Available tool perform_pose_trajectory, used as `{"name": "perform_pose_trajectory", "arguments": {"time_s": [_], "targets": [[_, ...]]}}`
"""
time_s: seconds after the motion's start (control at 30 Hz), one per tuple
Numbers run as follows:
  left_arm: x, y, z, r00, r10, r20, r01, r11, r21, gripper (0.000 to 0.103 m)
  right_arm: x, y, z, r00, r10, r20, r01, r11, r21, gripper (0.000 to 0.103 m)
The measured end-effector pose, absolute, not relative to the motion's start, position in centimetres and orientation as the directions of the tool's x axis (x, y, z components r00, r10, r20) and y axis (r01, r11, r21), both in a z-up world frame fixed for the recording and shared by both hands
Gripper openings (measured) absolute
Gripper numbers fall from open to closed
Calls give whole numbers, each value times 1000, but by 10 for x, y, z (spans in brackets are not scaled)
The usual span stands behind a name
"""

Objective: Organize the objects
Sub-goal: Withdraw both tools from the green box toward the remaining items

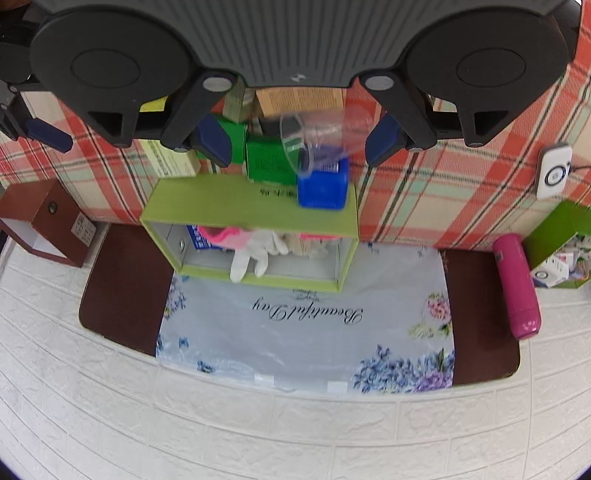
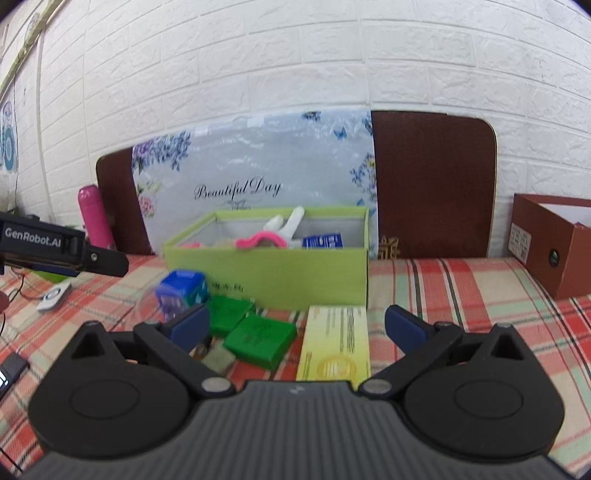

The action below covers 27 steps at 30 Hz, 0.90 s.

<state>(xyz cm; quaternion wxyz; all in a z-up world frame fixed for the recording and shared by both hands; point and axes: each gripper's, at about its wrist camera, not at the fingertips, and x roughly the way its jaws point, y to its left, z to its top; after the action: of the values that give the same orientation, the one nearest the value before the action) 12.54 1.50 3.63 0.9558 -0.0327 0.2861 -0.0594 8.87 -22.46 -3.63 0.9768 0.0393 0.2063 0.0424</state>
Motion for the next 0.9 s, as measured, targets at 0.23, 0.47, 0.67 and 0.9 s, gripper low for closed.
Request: {"name": "perform_pose_trajectory", "arguments": {"time_s": [0.23,0.47,0.67,0.9], "targets": [[109,18,13,800,-123,-587,66,991,-117,82,60,-216,-59,889,83,-450,-53,995,80,103],[99,25,-12,763,-114,-636,32,990,-140,82,47,-207,-75,868,76,-491,-52,997,63,103],[92,44,-24,761,-155,-630,40,981,-192,82,51,-197,-82,855,92,-511,-72,996,58,103],[95,62,-27,760,-150,-633,7,975,-222,82,77,-171,-83,850,129,-511,-115,992,60,101]]}}
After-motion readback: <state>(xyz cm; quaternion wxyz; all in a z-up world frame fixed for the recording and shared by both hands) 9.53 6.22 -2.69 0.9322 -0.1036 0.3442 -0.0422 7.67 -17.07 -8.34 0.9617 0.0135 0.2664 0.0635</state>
